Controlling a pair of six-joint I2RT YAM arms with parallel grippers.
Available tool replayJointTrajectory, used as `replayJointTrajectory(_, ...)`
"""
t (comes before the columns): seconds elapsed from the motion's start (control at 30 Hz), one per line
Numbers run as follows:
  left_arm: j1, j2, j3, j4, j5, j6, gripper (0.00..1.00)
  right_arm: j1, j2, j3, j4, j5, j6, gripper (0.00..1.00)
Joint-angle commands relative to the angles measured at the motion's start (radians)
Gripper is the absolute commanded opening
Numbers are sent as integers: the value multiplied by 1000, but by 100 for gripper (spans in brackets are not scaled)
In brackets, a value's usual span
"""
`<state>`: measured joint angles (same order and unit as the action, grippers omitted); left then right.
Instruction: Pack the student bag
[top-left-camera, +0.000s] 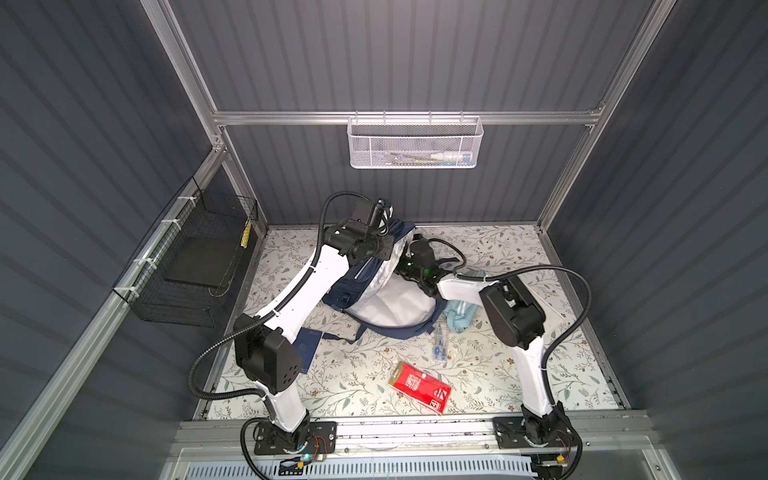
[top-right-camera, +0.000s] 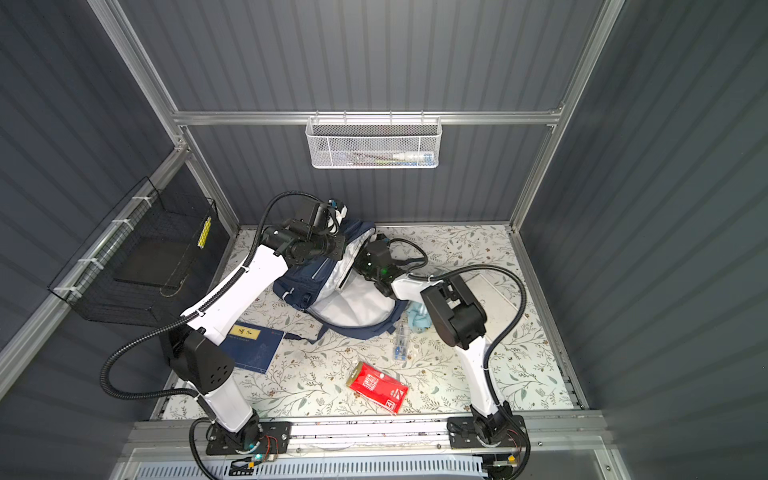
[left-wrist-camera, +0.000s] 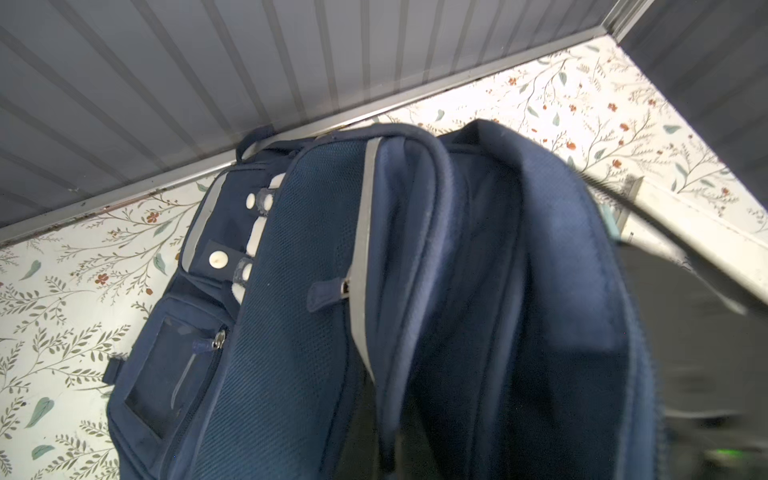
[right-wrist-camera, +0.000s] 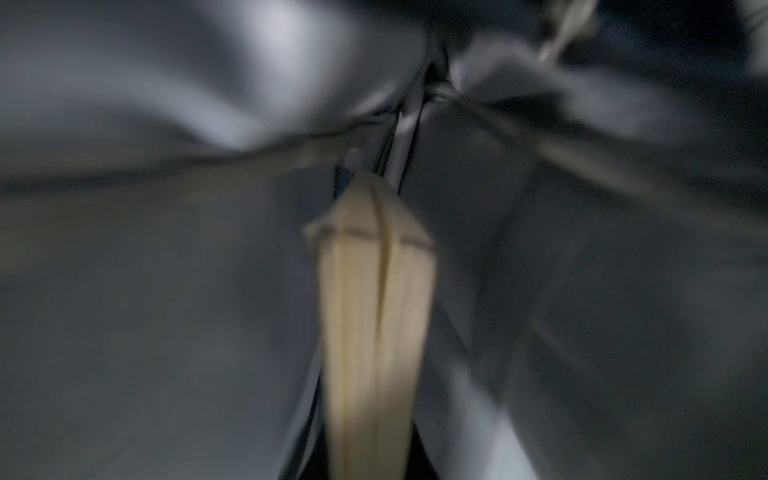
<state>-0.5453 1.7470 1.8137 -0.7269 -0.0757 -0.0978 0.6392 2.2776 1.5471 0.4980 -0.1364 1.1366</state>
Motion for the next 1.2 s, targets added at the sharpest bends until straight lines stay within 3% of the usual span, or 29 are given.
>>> replayJointTrajectory(0.0, 17, -49, 58, 66, 63, -22, 0, 37, 83, 159, -66, 131, 18, 2)
replayJointTrajectory(0.17, 34, -83, -23, 92, 55, -41, 0, 44, 127, 263, -154, 64, -6, 57)
replayJointTrajectory(0.37, 48, -88, -126, 145, 9, -94, 0, 3, -113, -1, -214, -3, -121, 78)
replayJointTrajectory(0.47, 48, -81, -172, 189, 43, -139, 4, -27, -283, -201, -236, -15, -162, 83)
replayJointTrajectory(0.63, 48, -74, -248, 254, 112, -196, 8, -80, -593, -491, -331, -14, -279, 83)
replayJointTrajectory(0.73, 44, -72, -270, 249, 111, -206, 21, -153, -769, -594, -485, 0, -387, 84)
replayJointTrajectory(0.87, 7, -92, -294, 244, 55, -216, 40, -349, -969, -694, -618, 18, -551, 87)
replayJointTrajectory(1.07, -105, -103, -288, 235, -18, -241, 81, -639, -988, -663, -737, -6, -713, 94)
replayJointTrajectory(1.17, -191, -92, -316, 326, 68, -315, 84, -765, -866, -587, -771, -11, -757, 93)
